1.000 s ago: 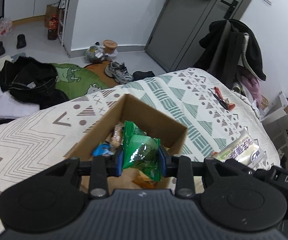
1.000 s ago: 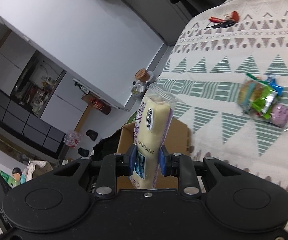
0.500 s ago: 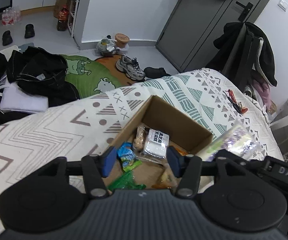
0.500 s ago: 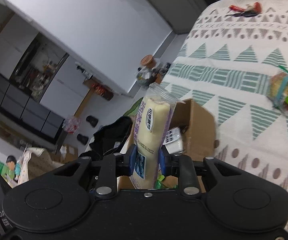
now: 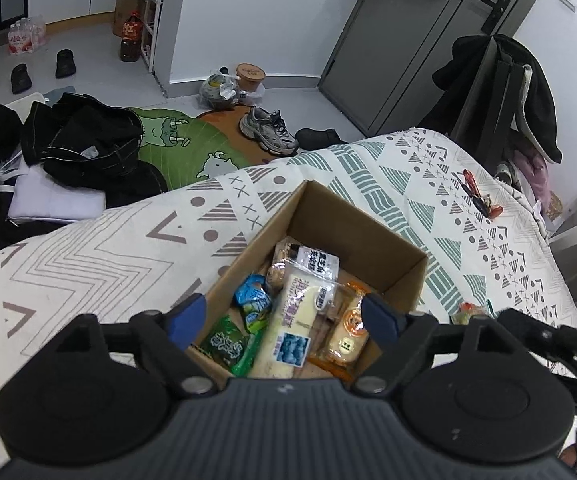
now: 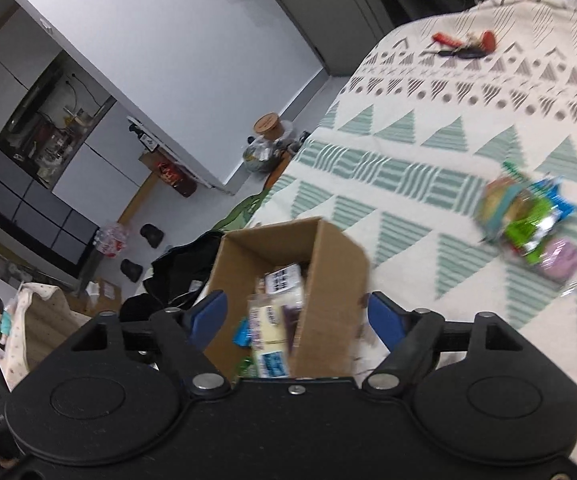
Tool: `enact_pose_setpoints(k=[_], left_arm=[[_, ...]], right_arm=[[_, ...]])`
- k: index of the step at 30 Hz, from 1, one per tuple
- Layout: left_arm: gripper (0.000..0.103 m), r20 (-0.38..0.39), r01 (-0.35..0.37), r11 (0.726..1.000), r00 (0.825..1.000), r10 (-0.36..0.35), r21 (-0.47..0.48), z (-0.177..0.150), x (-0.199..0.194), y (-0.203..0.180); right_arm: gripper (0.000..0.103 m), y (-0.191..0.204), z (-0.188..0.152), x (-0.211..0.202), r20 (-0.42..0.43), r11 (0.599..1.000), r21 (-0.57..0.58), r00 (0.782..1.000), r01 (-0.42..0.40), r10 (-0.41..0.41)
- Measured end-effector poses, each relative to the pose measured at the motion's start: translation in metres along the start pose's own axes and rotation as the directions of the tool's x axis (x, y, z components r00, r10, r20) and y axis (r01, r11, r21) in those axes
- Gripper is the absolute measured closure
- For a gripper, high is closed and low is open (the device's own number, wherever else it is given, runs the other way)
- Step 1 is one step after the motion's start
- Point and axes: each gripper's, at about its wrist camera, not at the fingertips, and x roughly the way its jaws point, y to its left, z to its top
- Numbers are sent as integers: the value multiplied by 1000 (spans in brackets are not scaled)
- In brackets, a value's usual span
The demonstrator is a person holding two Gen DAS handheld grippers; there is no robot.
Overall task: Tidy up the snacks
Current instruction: 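Carry both snacks over the cardboard box and open both tools inside, then move both tools back to the remaining snack pile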
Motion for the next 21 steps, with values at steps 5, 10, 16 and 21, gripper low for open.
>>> enact_pose_setpoints(k=[5,10,16,21], left_arm=[[8,15,11,1000,1000,-11,24,-7,-8,-15],[0,26,25,999,999,-26,44,-15,-15,-34],[0,25,46,995,999,-48,83,-24,-20,-62],[0,16,59,993,998,-61,98,-31,-21,-86]], right_arm=[[19,-21,2,-22,16,1000,-3,1000,23,-23],[12,-39,5,-41,32,999,11,999,32,-32],[5,-60,12,-62,49,999,13,998,46,-47],[5,-81,22,-80,75,998,38,996,50,-53]])
